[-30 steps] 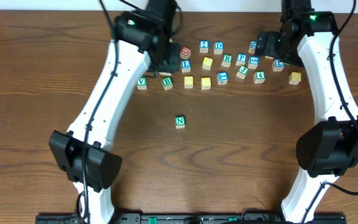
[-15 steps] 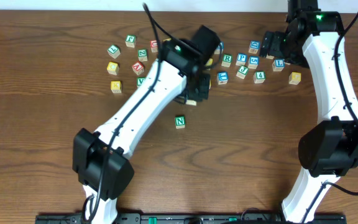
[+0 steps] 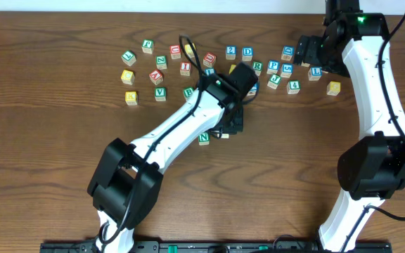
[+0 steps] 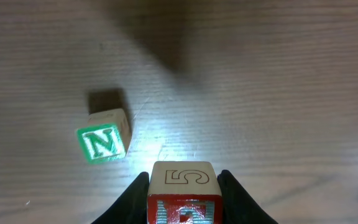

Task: Spell out NEURIPS
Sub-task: 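Carry the red E block with the left gripper toward the green N, then lower the red E block beside the green N and release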

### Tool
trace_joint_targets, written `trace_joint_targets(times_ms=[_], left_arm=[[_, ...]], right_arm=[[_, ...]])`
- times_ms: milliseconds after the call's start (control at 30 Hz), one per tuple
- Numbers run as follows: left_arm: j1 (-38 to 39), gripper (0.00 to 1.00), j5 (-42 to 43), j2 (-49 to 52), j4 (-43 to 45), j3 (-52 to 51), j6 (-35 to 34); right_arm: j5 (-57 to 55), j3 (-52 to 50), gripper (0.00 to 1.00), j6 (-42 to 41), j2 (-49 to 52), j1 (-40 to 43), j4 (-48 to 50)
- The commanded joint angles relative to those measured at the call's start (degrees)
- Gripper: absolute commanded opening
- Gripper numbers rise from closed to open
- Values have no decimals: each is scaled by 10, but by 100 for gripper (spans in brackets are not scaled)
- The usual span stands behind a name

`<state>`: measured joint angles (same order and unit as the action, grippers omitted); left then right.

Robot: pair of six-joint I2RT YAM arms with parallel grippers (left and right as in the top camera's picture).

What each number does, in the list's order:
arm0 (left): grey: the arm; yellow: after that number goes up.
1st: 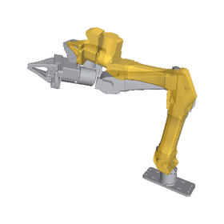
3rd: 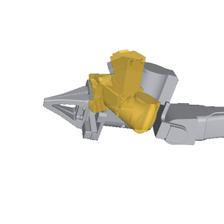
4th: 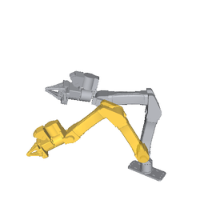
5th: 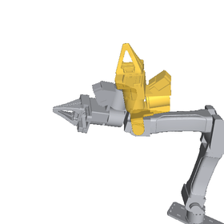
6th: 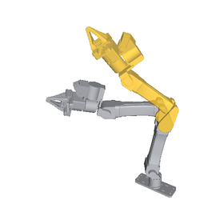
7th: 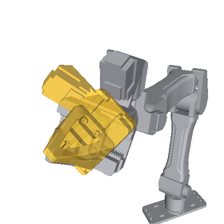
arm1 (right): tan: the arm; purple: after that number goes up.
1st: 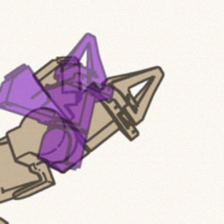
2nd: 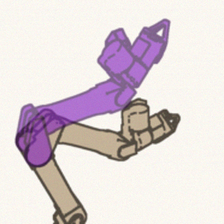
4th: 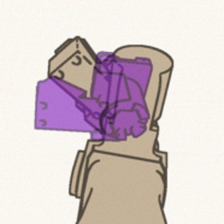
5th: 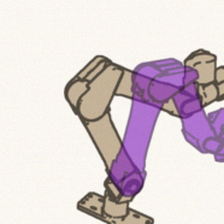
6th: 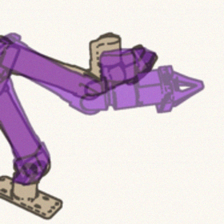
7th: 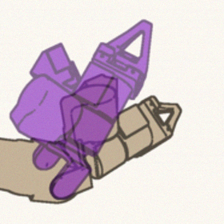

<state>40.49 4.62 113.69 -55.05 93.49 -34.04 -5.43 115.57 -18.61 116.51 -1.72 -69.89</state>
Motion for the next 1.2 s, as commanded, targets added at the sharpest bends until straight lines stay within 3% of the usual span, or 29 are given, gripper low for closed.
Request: trace_joint_targets(times_ms=[0,267,800,1167], left_arm=[[5,23,-17,5,26,-34,-32],[5,23,-26,6,94,-90,-57],[6,23,-56,28,109,-91,-57],[6,23,-56,58,123,-91,-94]], right_arm=[[-7,14,99,1,-18,3,-2],[-7,14,99,1,-18,2,-7],[-7,14,99,1,-18,2,-11],[-7,14,99,0,-18,2,-10]])
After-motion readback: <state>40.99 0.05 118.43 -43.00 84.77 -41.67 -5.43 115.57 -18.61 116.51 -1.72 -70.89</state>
